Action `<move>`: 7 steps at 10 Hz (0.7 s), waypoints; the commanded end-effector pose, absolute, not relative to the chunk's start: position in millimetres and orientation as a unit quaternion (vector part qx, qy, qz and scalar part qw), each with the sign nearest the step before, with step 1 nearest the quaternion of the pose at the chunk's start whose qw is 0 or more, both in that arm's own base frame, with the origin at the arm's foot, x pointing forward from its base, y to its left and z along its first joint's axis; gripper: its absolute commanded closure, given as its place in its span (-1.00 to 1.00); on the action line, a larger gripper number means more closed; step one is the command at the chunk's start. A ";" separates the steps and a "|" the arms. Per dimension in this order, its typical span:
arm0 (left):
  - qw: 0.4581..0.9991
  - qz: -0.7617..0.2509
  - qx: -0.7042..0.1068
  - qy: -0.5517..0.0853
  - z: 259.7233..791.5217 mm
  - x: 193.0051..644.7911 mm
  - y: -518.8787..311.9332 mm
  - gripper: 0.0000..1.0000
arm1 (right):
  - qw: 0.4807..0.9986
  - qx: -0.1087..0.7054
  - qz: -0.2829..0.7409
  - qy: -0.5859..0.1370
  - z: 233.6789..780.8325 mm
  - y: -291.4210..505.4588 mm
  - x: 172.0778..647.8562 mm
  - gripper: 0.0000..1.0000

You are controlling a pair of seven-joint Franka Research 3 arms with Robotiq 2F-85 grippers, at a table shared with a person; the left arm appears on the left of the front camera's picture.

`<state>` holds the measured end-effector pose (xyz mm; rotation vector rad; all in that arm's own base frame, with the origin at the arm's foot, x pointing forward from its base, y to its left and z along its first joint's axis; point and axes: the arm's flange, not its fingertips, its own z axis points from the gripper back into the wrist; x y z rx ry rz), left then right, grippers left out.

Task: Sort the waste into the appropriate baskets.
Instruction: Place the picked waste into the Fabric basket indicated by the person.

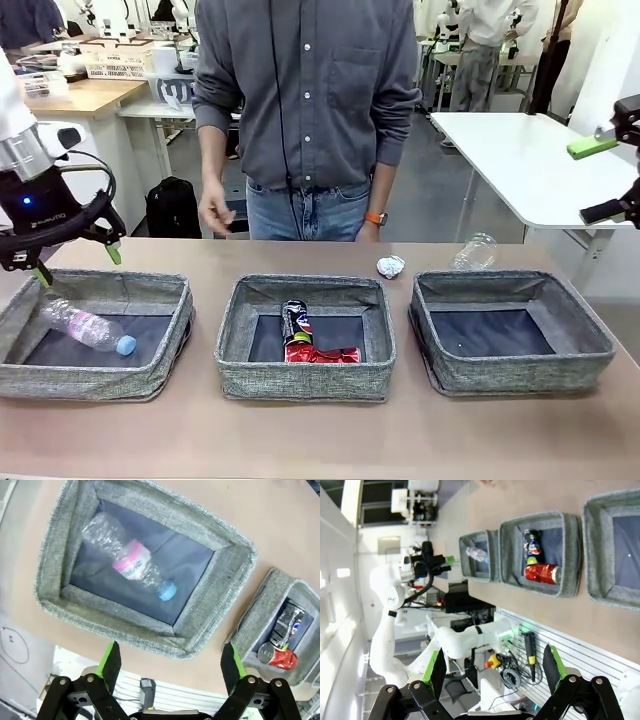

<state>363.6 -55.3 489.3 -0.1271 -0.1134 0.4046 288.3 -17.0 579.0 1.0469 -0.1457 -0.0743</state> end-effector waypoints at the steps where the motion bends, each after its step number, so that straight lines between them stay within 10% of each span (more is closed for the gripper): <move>1: 0.975 0.204 -0.065 -0.062 491.3 360.1 -61.6 -1.00 | 0.863 0.500 -0.034 -0.067 579.2 -18.6 286.5 -1.00; 5: 0.973 0.190 -0.116 -0.066 518.1 353.8 -77.3 -1.00 | 0.863 0.500 -0.034 -0.067 579.2 -18.6 286.5 -1.00; 7: 0.955 0.098 -0.275 -0.057 564.7 342.2 -95.4 -1.00 | 0.863 0.500 -0.034 -0.067 579.2 -18.6 286.5 -1.00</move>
